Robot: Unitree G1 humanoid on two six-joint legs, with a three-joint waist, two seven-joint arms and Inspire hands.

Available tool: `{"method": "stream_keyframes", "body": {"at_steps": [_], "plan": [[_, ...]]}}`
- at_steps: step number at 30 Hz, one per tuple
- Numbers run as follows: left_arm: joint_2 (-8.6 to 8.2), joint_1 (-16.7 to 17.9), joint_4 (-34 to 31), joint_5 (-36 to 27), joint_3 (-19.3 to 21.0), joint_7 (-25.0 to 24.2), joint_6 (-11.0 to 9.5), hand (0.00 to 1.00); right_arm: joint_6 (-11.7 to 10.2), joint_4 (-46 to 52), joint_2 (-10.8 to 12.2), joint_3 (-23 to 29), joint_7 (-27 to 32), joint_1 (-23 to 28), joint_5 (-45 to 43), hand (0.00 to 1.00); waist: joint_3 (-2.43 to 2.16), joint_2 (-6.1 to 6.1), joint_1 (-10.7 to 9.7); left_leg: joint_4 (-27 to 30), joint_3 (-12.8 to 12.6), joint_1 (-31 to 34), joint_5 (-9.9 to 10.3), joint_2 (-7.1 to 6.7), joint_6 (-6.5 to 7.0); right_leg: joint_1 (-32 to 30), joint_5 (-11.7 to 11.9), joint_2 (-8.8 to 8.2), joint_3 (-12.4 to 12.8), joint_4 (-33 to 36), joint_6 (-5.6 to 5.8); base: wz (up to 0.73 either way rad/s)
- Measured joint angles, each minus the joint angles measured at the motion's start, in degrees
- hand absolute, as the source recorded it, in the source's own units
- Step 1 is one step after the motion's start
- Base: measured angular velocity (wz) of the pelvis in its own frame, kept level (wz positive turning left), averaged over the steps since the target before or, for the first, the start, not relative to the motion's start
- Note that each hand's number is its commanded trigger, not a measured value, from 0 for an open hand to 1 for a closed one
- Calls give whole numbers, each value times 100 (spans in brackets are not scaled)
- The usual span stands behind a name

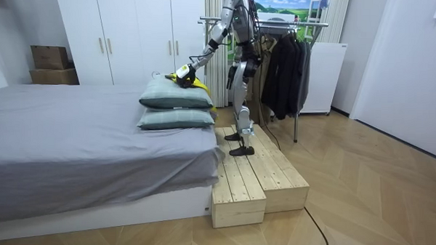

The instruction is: Hang clothes

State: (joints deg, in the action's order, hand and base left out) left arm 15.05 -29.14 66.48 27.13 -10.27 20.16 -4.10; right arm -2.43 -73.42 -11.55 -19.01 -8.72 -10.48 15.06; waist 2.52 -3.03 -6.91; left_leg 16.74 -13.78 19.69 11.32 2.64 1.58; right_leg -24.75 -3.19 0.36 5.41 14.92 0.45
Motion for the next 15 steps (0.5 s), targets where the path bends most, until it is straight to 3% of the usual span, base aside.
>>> {"method": "stream_keyframes", "body": {"at_steps": [9, 15], "plan": [[-6, 24, 2, -65, 2, -199, 0, 100, 2, -2, 1, 18, -90, -22, -3, 0, 6, 9, -71, 5, 0, 2, 0, 2, 1, 1, 0, -17, -85, 1, 0, 0], [-8, 24, 0, -58, 55, -179, -4, 100, 3, -8, 1, 125, -68, -26, -15, 0, 40, 61, -75, 1, -4, 9, 0, 1, 1, -6, 0, -15, -84, -1, 0, 0]]}}
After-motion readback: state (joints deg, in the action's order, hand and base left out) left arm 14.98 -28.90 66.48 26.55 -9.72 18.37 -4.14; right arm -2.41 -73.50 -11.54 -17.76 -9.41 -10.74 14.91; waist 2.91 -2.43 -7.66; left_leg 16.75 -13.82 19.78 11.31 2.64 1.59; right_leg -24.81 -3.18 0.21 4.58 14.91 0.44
